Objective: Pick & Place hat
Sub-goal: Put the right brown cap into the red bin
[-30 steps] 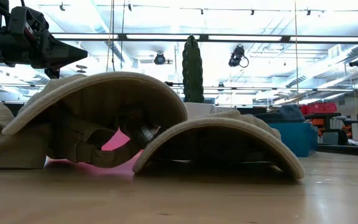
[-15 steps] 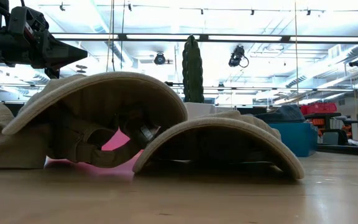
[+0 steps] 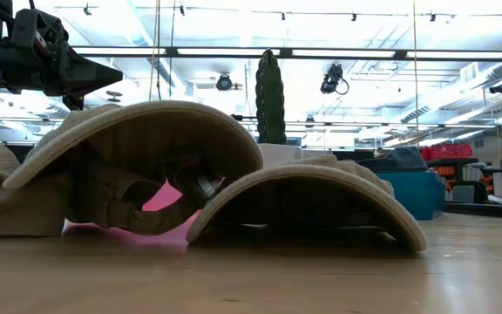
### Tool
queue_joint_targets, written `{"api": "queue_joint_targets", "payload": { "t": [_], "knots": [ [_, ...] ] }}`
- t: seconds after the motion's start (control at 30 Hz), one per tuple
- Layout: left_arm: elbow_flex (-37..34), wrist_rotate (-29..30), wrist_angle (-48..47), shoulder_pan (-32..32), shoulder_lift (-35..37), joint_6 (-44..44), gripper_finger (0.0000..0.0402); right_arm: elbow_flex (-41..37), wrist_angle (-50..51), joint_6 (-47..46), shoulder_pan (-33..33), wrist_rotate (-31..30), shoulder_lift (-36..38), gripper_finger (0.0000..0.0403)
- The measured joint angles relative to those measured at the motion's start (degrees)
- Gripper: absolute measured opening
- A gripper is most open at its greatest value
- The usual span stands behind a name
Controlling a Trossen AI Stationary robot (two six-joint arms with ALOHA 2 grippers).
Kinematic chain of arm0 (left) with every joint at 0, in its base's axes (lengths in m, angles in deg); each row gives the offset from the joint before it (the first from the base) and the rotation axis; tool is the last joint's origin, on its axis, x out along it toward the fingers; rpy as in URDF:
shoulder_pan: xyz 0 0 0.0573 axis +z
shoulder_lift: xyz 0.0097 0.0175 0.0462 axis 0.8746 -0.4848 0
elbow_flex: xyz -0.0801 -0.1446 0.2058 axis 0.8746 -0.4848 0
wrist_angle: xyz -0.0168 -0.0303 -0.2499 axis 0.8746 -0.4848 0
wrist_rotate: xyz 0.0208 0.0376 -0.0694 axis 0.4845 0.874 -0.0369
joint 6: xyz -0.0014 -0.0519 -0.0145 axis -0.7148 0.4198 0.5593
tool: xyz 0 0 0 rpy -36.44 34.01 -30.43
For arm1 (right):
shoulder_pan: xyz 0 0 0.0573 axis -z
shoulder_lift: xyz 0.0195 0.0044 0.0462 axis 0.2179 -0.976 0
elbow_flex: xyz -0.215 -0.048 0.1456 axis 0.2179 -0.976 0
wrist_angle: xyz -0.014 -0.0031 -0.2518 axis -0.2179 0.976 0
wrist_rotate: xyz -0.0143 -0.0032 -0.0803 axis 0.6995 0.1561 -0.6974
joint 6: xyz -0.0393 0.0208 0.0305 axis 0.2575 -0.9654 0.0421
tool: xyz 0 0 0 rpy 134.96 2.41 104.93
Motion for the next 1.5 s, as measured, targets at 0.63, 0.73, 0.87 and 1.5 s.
{"api": "queue_joint_targets", "payload": {
  "t": [0.63,0.73,0.87,1.5],
  "knots": [
    [0.0,0.0,0.0,0.0,0.0,0.0,0.0005,0.0,-6.1,1.6,3.6,5.7,0.1,0.0192],
    [0.0,0.0,0.0,0.0,0.0,0.0,0.0005,0.0,-5.9,1.3,3.6,6.5,0.1,0.0192],
    [0.0,0.0,0.0,0.0,0.0,0.0,0.0005,-2.0,-5.9,1.5,3.5,7.9,0.2,0.0192],
    [0.0,0.0,0.0,0.0,0.0,0.0,0.0005,-14.5,-15.4,14.5,3.7,5.5,0.1,0.0192]
  ]
}}
